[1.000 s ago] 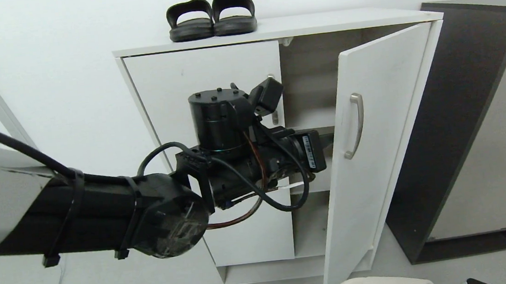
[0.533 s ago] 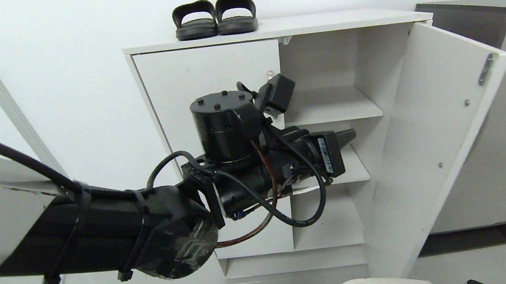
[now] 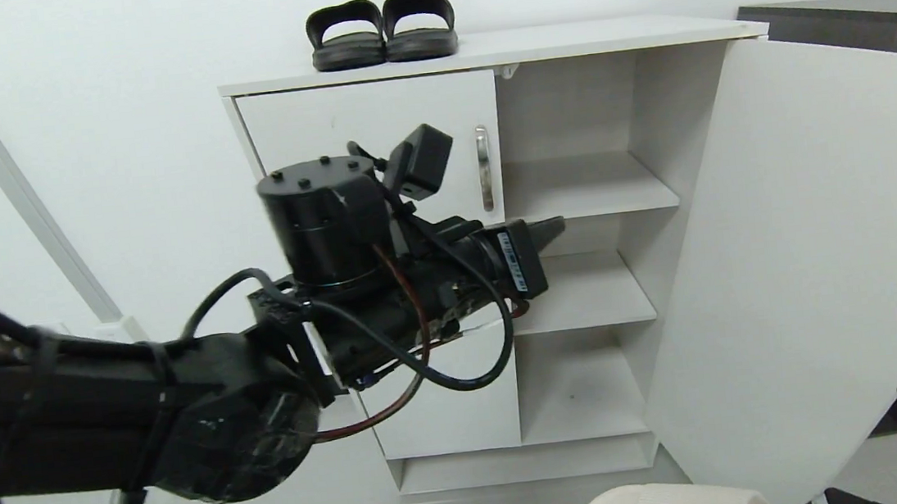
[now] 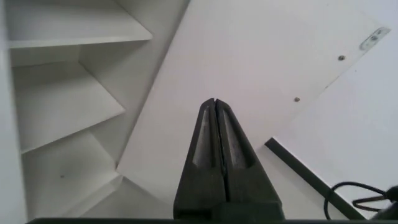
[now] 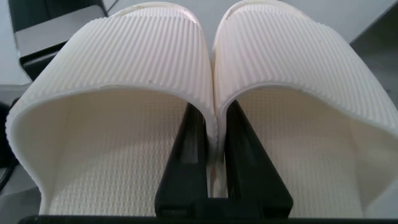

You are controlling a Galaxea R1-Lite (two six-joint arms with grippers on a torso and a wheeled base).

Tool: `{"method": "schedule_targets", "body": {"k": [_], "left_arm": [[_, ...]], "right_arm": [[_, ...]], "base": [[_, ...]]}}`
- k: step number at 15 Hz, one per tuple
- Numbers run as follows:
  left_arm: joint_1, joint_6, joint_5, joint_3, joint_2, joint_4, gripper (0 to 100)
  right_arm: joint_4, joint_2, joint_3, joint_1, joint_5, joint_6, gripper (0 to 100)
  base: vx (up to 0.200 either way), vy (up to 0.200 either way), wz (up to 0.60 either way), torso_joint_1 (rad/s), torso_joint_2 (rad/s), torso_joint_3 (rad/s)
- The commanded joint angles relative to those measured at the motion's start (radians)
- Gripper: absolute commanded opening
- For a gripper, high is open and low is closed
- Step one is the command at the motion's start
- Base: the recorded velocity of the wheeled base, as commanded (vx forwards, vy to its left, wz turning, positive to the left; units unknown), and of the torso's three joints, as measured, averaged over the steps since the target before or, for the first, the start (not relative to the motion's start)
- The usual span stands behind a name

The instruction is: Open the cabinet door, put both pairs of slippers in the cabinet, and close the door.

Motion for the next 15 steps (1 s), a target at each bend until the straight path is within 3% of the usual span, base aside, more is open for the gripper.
{"method": "schedule_targets", "body": {"k": [1, 5, 7, 9, 10, 12, 14, 15], "left_arm": [[0.045, 0.001, 0.009, 0.135, -0.231, 0.046, 0], [0.153, 0.010, 0.011, 0.284, -0.598, 0.259, 0], [0.199, 0.053, 0.025, 0.310, -0.811, 0.461, 0], [0.208, 0.093, 0.095, 0.308, -0.938, 0.613, 0], [0.280, 0.139, 0.172, 0.337, -1.076, 0.725, 0], [0.432, 0.194, 0.186, 0.414, -1.259, 0.814, 0], [0.596, 0.291, 0.218, 0.486, -1.448, 0.897, 0], [0.644, 0.308, 0.238, 0.514, -1.498, 0.918, 0]], "right_arm": [[0.000, 0.043, -0.066, -0.046, -0.042, 0.008, 0], [-0.021, 0.165, -0.207, -0.087, -0.260, 0.166, 0], [-0.098, 0.238, -0.252, -0.091, -0.363, 0.213, 0], [-0.168, 0.306, -0.281, -0.091, -0.458, 0.242, 0], [-0.247, 0.390, -0.316, -0.094, -0.571, 0.272, 0], [-0.310, 0.476, -0.362, -0.097, -0.688, 0.289, 0], [-0.319, 0.528, -0.408, -0.106, -0.718, 0.310, 0], [-0.319, 0.534, -0.408, -0.106, -0.718, 0.319, 0]], "base": [[0.000, 0.000, 0.00, 0.000, 0.00, 0.000], [0.000, 0.000, 0.00, 0.000, 0.00, 0.000], [0.000, 0.000, 0.00, 0.000, 0.00, 0.000], [0.000, 0.000, 0.00, 0.000, 0.00, 0.000], [0.000, 0.000, 0.00, 0.000, 0.00, 0.000], [0.000, 0.000, 0.00, 0.000, 0.00, 0.000], [0.000, 0.000, 0.00, 0.000, 0.00, 0.000], [0.000, 0.000, 0.00, 0.000, 0.00, 0.000]]}}
